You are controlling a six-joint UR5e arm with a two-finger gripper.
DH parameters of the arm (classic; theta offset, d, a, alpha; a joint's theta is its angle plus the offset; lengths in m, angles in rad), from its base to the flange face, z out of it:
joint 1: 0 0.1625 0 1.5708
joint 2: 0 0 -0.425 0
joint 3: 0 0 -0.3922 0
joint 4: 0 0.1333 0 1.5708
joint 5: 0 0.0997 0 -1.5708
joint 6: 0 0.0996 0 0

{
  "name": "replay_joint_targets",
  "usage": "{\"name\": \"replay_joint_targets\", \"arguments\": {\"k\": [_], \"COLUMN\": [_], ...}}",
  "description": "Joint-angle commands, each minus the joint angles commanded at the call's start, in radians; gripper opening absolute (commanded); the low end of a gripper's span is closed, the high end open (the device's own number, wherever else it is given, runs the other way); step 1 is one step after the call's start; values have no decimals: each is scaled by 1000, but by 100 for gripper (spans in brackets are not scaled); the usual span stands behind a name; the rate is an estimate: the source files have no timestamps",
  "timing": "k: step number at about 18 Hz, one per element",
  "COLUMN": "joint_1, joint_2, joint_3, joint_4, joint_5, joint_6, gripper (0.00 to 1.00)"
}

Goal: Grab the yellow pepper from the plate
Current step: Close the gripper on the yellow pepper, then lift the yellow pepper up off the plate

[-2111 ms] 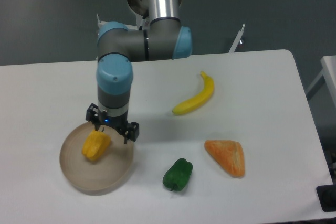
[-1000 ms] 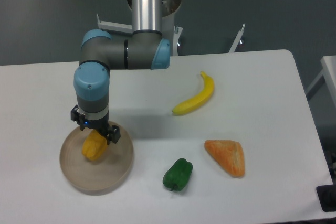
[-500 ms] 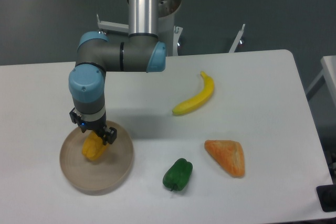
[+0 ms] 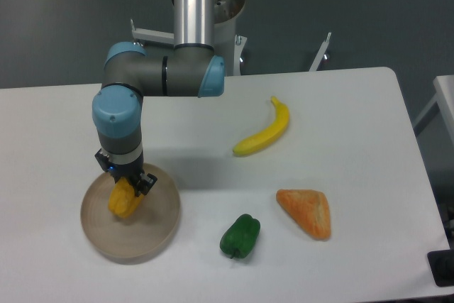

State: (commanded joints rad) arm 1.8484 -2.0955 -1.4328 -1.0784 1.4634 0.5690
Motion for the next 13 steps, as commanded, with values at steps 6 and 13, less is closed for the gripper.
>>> {"name": "replay_joint_targets", "arguments": {"k": [6, 13], "joint_1": [118, 305], "joint_2": [43, 75], "joint_3": [26, 38], "joint_4": [-15, -18], "joint_5": [78, 78], "joint_6": [132, 366], "gripper": [42, 44]}}
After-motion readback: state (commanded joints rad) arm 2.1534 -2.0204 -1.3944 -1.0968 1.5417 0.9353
